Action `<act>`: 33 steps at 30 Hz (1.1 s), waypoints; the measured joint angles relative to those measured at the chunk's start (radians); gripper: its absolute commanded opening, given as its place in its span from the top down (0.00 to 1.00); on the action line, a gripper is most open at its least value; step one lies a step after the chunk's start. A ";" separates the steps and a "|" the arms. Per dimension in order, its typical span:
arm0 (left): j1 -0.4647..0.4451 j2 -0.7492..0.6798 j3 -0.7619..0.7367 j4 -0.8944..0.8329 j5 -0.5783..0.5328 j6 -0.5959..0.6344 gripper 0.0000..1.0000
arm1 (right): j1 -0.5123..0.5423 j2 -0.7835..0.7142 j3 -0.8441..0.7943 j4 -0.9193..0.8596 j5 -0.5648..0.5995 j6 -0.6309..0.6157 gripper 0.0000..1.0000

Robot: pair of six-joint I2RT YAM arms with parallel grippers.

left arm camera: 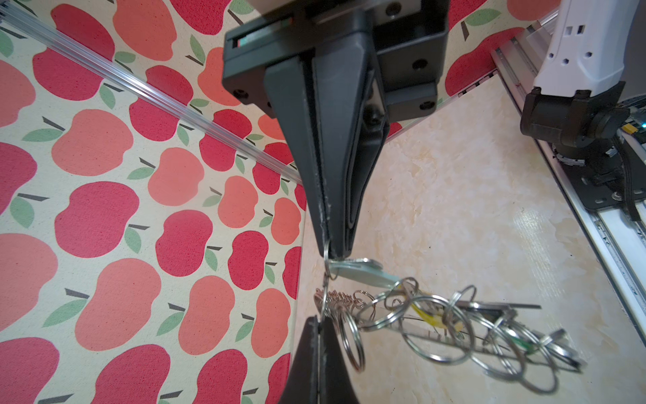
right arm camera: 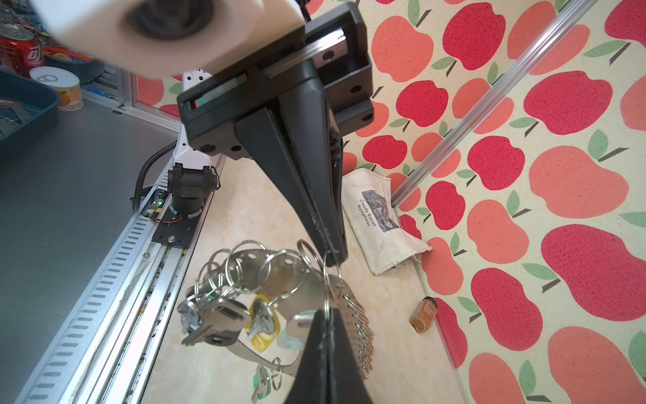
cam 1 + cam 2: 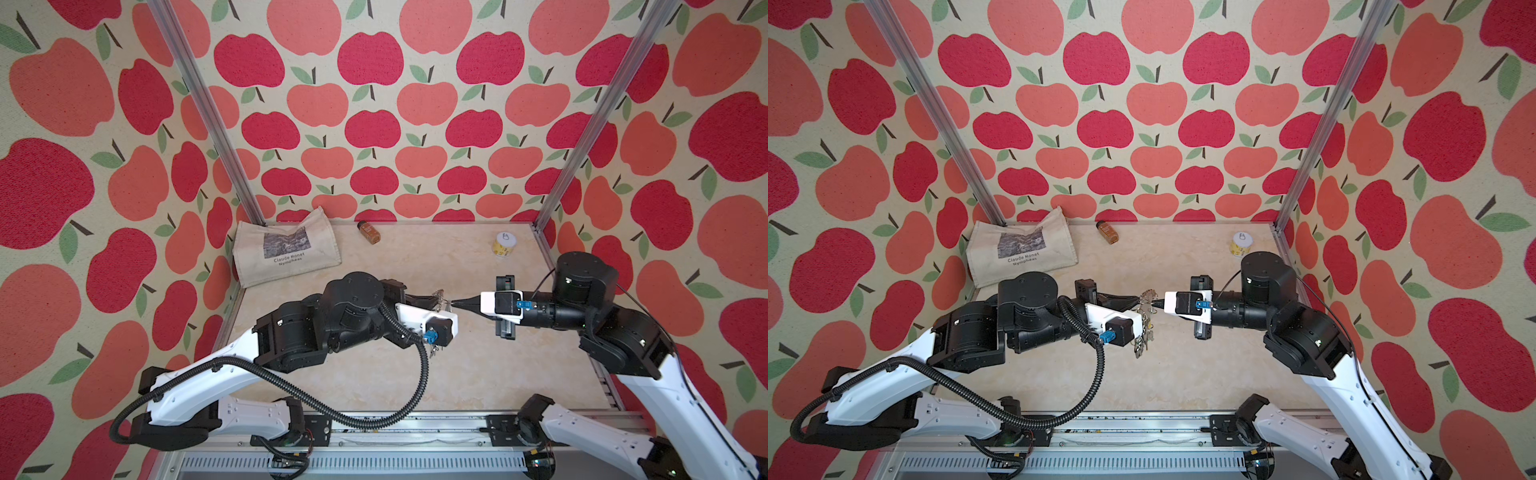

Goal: Put the keys on the keyring

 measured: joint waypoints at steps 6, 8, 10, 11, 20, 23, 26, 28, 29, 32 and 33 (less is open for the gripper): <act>0.000 0.000 0.000 0.000 -0.001 0.000 1.00 | 0.000 -0.004 0.004 0.000 -0.002 0.000 1.00; 0.000 0.000 0.000 0.000 -0.001 0.000 1.00 | 0.000 -0.005 0.008 0.000 -0.002 0.000 1.00; 0.000 0.000 0.000 0.000 -0.001 0.000 1.00 | 0.000 -0.006 0.010 0.000 -0.002 0.000 1.00; 0.000 0.000 0.000 0.000 -0.001 0.000 1.00 | 0.000 -0.006 0.011 0.000 -0.002 0.000 1.00; -0.003 0.000 0.000 0.000 0.000 0.000 1.00 | 0.000 -0.007 0.011 0.000 -0.002 0.000 1.00; -0.003 0.000 0.000 -0.001 0.000 0.000 1.00 | 0.000 -0.007 0.011 0.001 -0.002 0.000 1.00; -0.003 0.000 0.000 -0.002 0.000 0.000 1.00 | 0.000 -0.005 0.011 0.003 -0.002 0.000 1.00; -0.003 0.000 0.000 -0.003 0.000 0.000 1.00 | 0.000 -0.001 0.011 0.004 -0.002 0.000 1.00; -0.003 0.000 0.000 -0.004 0.000 0.000 1.00 | 0.000 0.001 0.011 0.004 -0.002 0.000 1.00; -0.003 0.000 0.000 -0.008 0.000 0.000 1.00 | 0.000 0.010 0.011 0.005 -0.003 0.000 1.00; -0.003 0.000 0.000 -0.008 0.000 0.000 1.00 | 0.000 0.012 0.011 0.005 -0.003 0.000 1.00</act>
